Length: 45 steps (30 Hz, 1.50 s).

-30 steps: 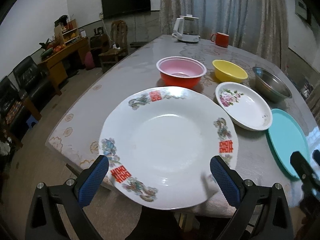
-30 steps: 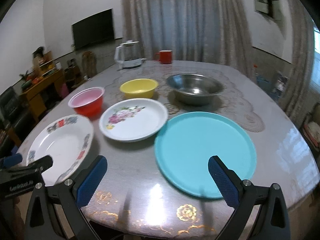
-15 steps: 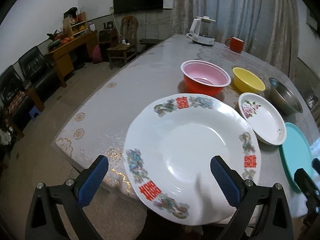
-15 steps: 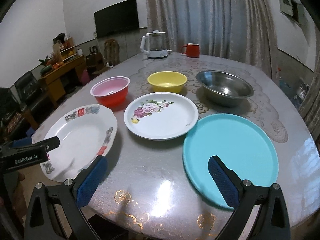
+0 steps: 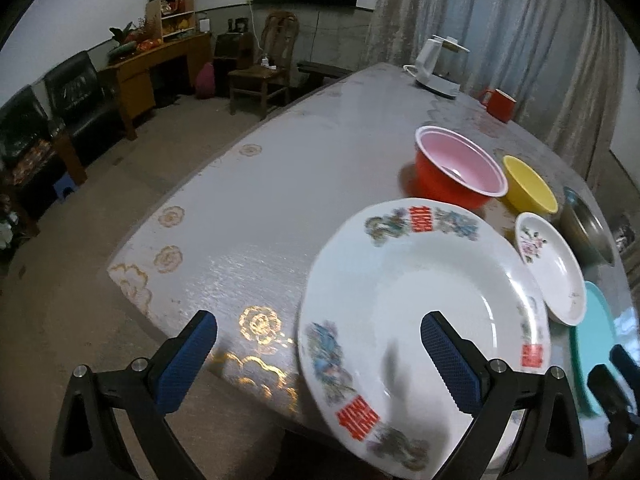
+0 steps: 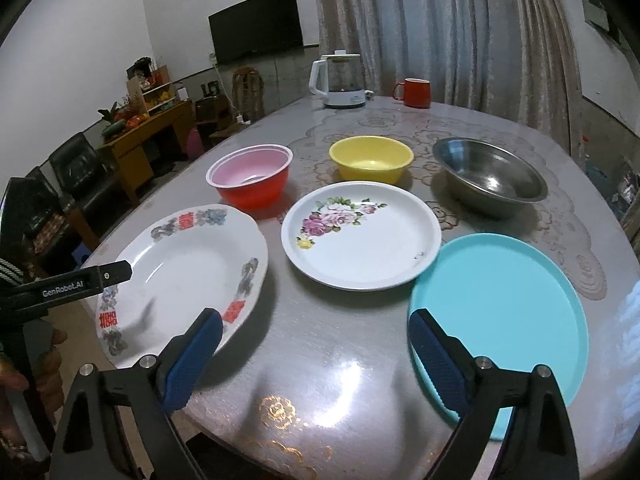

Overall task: Organize plates and bowls
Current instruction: 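Close the left gripper on the plate rim while the right gripper grips the opposite rim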

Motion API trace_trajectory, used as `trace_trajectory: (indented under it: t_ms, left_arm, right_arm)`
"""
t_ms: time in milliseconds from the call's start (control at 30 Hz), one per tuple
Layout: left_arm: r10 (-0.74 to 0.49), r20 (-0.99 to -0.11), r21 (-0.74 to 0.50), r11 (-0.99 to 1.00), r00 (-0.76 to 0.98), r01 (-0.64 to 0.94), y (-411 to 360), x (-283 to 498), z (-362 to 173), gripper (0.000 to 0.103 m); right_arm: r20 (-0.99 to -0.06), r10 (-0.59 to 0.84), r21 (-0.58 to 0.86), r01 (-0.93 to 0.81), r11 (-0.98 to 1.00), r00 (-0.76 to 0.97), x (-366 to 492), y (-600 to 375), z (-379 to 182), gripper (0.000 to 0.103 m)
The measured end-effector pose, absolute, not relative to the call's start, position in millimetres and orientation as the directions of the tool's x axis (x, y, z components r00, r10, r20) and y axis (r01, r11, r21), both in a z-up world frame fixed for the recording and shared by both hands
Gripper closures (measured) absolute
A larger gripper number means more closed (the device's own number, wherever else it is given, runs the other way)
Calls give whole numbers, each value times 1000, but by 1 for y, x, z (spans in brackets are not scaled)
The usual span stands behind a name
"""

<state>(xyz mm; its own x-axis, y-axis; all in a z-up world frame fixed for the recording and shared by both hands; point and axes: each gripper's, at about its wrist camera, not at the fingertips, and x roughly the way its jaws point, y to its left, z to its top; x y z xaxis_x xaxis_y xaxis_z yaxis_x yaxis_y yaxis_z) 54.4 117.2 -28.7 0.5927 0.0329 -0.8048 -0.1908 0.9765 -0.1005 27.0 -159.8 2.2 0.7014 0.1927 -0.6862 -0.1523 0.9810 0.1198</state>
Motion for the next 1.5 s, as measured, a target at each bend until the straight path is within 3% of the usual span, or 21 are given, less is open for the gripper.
trace_trajectory:
  t_ms: [500,667,833,933,1067,1167,1400,1500]
  left_arm:
    - [-62,-790,-156,982,610,-102,126,72,-46,0]
    - [-69,-786,-158,983,614,-93,129,72,-51,0]
    - [-156,-773,-248,966,615,-66,132,75,-55,3]
    - [-187,-773,-276,960,607,-56,131,76,-58,9]
    - [-156,-778,-217,976,609,-27,122,76,-58,21]
    - [-125,-779,-177,984,614,-24,119,76,-58,32]
    - [-101,-764,-140,990,637,-10,118,70,-61,45]
    - [-142,-753,-155,987,642,37,112,68,-61,56]
  right_arm:
    - [-722,282,225,-172,959,631,62,-140,-18,21]
    - [-748,308,257,-172,951,588,72,-136,-32,32]
    - [-752,326,264,-191,945,573,77,-130,-40,42]
    - [-748,327,238,-227,944,578,77,-122,-38,50]
    - [-754,342,234,-257,938,561,78,-114,-40,59]
    - [-759,343,221,-277,935,553,78,-108,-42,60]
    - [-754,345,194,-313,930,558,75,-101,-45,63]
    - [-751,352,194,-323,926,558,76,-99,-46,66]
